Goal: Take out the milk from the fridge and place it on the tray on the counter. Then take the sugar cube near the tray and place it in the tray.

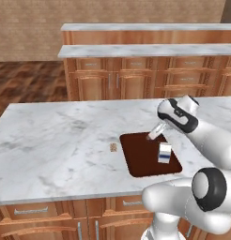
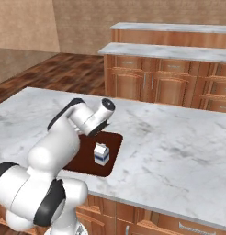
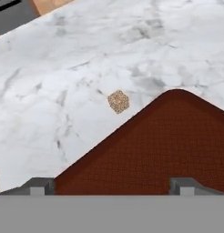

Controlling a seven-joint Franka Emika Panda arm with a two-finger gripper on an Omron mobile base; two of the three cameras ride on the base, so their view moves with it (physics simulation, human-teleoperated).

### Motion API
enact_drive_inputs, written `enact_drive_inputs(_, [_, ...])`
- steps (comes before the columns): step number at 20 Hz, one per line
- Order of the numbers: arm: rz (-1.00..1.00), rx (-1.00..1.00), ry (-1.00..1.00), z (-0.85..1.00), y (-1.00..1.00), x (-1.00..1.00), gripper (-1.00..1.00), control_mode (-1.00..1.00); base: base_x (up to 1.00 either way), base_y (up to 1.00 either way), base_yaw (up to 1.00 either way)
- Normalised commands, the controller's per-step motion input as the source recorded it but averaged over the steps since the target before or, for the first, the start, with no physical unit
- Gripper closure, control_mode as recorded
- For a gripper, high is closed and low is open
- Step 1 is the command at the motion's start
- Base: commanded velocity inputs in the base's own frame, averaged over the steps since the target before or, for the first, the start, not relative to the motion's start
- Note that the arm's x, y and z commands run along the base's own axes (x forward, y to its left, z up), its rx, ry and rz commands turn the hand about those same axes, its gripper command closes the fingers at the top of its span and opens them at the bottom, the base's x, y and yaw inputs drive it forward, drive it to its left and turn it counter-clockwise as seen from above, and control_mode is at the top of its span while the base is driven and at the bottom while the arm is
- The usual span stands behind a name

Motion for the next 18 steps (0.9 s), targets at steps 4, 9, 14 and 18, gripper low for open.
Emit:
enact_drive_inputs(4, [-0.01,-0.22,0.21,0.00,0.93,0.00,-1.00,-1.00,0.00,0.00,0.00])
enact_drive_inputs(9, [0.00,-0.28,0.04,0.00,0.88,0.00,-1.00,-1.00,0.00,0.00,0.00])
enact_drive_inputs(14, [0.00,-0.21,0.09,0.00,0.61,0.05,-1.00,-1.00,0.00,0.00,0.00])
enact_drive_inputs(18, [0.02,-0.20,0.20,-0.02,0.40,0.14,-1.00,-1.00,0.00,0.00,0.00])
